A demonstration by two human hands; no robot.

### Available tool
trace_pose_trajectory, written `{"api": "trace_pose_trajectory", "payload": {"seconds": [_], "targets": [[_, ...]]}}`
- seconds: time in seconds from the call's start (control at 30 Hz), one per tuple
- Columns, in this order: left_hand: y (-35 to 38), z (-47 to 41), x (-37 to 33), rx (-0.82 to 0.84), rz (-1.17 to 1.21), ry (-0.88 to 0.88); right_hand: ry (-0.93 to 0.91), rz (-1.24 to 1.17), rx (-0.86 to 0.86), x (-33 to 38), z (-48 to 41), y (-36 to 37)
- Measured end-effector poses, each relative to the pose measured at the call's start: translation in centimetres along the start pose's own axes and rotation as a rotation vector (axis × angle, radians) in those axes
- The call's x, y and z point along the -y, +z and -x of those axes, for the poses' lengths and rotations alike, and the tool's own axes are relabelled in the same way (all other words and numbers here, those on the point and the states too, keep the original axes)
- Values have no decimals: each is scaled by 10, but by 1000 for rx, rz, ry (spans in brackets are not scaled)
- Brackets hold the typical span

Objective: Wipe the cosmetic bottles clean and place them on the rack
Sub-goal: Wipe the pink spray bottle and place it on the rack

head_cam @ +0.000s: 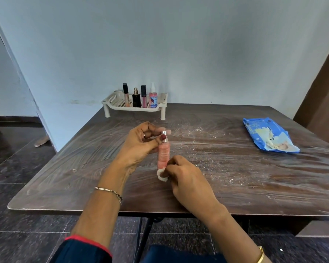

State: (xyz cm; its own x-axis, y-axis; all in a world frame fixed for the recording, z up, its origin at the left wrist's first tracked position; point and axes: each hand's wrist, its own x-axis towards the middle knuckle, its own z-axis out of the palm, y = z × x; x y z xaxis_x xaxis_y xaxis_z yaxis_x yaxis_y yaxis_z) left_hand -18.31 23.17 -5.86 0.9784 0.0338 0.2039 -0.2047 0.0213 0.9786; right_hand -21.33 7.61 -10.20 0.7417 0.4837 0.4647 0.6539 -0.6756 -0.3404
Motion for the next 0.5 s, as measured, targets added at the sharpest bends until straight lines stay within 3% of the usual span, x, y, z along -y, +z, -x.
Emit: {"api": "trace_pose_trajectory", "payload": {"seconds": [0.27, 0.5], "targets": [[-8, 14, 12, -37, 97, -55, -35, -98, -213, -1, -30, -13], [0, 38, 45, -24, 108, -147, -18, -83, -123, -4, -12, 7]]}}
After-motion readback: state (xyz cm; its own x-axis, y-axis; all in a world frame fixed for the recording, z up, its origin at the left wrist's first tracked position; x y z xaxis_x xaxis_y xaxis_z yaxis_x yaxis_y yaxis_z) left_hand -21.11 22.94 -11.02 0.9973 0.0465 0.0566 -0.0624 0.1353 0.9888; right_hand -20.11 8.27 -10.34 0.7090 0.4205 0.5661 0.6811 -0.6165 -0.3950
